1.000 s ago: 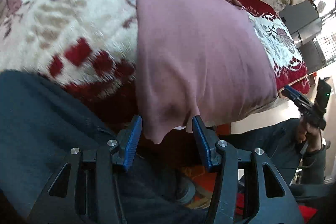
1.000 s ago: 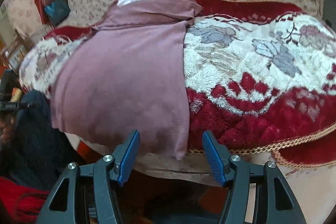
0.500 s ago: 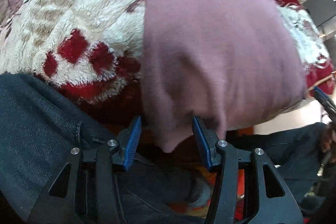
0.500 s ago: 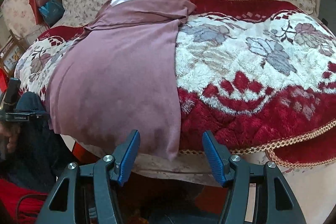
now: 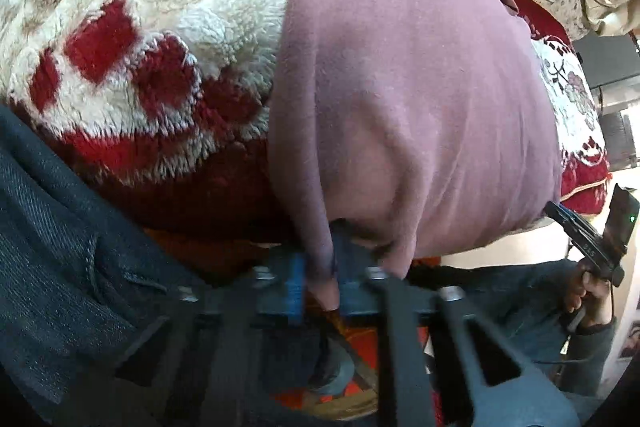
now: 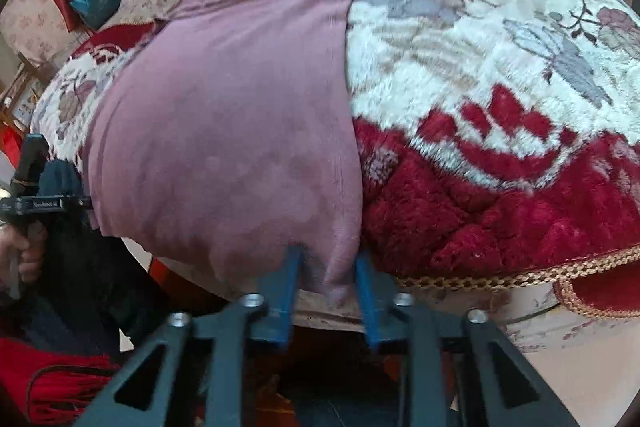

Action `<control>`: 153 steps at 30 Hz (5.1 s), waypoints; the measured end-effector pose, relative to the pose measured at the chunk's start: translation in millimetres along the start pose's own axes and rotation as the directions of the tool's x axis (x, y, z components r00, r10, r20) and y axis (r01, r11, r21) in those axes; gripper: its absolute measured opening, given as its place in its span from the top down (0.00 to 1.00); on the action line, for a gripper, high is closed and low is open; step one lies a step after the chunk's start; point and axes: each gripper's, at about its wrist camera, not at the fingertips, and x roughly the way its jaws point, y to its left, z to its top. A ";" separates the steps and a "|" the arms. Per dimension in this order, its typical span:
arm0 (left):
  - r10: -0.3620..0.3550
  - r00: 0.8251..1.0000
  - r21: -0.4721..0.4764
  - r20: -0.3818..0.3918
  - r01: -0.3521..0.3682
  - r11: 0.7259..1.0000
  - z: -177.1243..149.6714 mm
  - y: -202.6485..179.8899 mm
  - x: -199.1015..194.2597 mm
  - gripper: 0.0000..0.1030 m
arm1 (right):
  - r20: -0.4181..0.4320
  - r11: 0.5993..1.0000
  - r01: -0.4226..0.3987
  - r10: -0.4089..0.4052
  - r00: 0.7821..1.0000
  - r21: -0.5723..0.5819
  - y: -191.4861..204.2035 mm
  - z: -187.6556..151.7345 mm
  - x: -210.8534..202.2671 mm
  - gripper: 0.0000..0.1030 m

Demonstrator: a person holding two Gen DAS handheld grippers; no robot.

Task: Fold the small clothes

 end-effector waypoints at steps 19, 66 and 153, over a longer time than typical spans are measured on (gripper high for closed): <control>-0.236 0.923 -0.014 0.305 0.252 0.968 78.4 -14.6 -127.0 0.96 | 0.391 0.932 -0.315 0.226 0.892 0.179 -46.8 70.8 -80.5 0.97; -0.126 0.790 0.200 0.601 0.004 0.980 278.9 -14.2 -91.2 0.31 | 0.521 0.963 -0.144 0.004 0.854 0.228 -76.2 335.3 27.5 0.97; -0.243 0.714 0.043 0.657 0.286 0.957 370.0 11.0 -73.0 0.63 | 0.671 0.947 -0.180 -0.047 0.740 0.265 -70.2 375.4 27.3 0.98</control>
